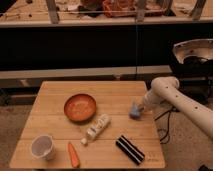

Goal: Wipe the white sponge on the table

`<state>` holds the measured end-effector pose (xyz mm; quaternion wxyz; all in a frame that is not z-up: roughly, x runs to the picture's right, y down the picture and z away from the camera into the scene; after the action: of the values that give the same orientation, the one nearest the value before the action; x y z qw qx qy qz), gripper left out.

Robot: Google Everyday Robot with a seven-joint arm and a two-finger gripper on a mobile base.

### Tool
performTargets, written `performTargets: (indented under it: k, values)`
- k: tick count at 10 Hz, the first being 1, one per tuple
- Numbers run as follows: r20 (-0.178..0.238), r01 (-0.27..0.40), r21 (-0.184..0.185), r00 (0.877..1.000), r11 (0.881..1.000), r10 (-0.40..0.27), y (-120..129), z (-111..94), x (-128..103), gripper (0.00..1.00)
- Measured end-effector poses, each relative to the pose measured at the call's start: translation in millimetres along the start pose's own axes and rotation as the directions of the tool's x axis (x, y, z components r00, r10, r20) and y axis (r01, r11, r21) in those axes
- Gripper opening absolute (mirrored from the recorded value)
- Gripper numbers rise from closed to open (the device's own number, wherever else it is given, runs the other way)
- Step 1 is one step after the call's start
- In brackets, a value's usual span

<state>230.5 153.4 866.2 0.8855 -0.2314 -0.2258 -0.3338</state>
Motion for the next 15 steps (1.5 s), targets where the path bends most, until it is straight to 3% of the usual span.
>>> performTargets:
  k: [5,11,15]
  values:
    - [0.004,-0.038,-0.026,0.999,0.999,0.038,21.3,10.4,-35.7,0.03]
    - [0.0,0.054,-0.066,0.999,0.996,-0.054,-28.3,19.9,-71.2,0.03]
    - [-0.013,0.095,-0.101,0.995,0.99,-0.097,-63.6,20.2,-52.2,0.03]
